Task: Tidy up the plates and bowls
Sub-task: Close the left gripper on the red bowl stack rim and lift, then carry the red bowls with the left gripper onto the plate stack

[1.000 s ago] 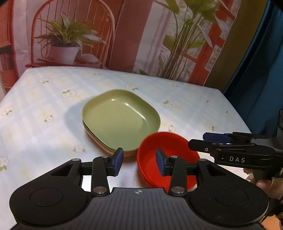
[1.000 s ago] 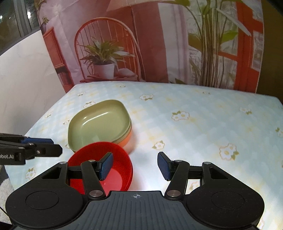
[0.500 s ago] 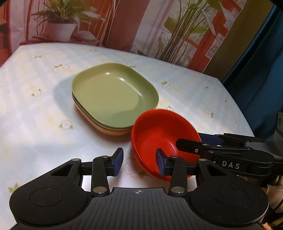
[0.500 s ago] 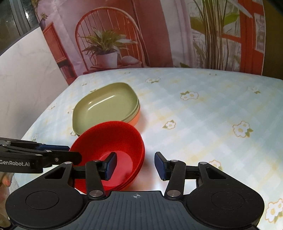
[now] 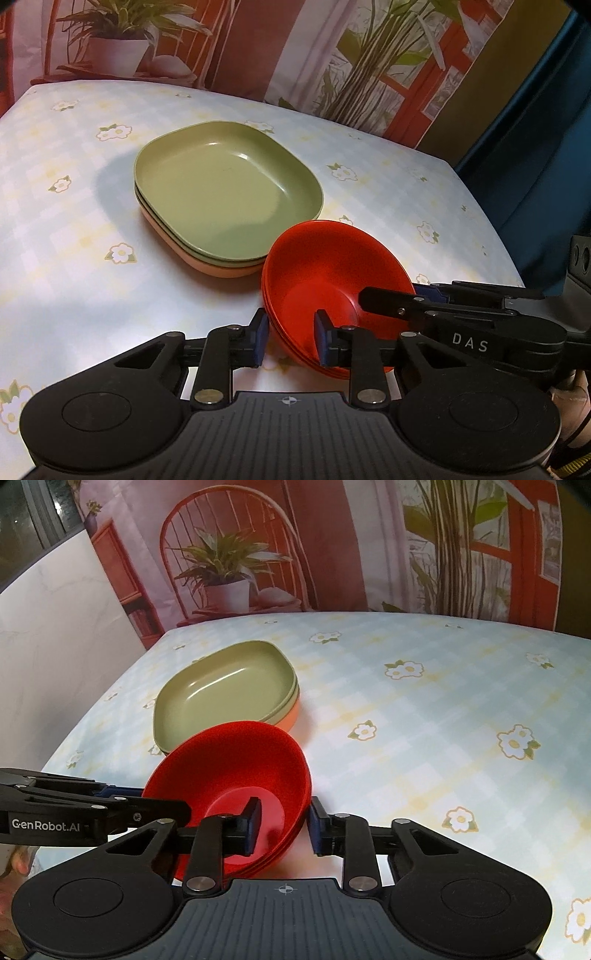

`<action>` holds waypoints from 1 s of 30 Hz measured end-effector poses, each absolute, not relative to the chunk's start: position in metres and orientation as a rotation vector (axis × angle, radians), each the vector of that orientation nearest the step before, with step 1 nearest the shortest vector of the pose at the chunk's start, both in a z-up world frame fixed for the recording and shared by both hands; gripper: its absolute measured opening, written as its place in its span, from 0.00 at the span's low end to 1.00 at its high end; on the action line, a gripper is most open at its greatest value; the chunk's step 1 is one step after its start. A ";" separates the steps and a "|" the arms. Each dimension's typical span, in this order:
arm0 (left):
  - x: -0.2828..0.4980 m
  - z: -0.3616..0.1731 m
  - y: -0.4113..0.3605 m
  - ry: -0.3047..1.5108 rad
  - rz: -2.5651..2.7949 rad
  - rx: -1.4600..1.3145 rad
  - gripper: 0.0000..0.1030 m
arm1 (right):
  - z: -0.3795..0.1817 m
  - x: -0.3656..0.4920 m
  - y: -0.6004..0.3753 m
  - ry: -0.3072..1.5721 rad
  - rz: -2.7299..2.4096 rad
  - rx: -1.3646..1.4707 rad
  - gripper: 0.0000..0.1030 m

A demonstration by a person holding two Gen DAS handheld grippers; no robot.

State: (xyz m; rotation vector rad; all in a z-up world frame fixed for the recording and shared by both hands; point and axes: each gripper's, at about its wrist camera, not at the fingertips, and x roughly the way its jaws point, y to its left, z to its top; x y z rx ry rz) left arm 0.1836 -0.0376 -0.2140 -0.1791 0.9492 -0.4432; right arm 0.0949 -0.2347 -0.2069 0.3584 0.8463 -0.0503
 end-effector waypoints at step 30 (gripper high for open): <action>0.188 -0.179 -0.037 0.852 -0.490 -0.137 0.27 | -0.166 0.094 -0.252 0.787 -0.075 0.391 0.15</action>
